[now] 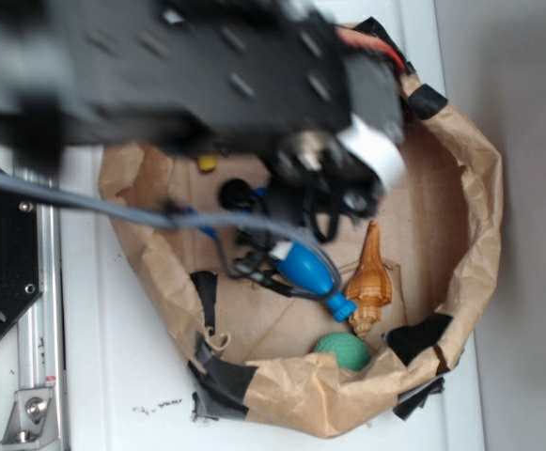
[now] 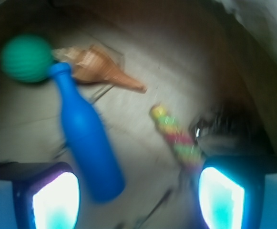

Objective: Grab the multicolored rope.

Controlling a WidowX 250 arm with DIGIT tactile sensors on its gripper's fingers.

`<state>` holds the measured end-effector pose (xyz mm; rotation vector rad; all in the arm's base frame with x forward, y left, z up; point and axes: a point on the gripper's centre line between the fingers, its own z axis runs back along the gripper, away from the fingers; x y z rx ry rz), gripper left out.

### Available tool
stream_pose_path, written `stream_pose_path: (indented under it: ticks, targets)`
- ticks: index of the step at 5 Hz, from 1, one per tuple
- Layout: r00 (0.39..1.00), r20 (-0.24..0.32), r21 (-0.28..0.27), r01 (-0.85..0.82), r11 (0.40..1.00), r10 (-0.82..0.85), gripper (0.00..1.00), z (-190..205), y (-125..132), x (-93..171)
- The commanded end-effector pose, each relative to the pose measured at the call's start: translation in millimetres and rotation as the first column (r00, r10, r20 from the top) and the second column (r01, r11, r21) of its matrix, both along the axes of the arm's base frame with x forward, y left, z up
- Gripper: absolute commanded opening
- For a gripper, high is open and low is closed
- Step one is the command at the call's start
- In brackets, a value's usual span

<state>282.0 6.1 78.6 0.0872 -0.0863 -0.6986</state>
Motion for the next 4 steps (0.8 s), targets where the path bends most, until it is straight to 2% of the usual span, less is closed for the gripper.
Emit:
stream_pose_path:
  ticks: [1, 2, 3, 4]
  targets:
    - [1.0, 0.01, 0.053, 0.004, 0.999, -0.005, 1.0, -14, 15, 27]
    - [0.999, -0.031, 0.022, -0.015, 1.0, 0.015, 1.0, -15, 38, 27]
    - [0.997, -0.049, -0.01, -0.054, 0.998, 0.053, 1.0, -9, 65, 16]
    - [0.995, -0.079, 0.011, -0.065, 0.998, 0.066, 1.0, -14, 79, 3]
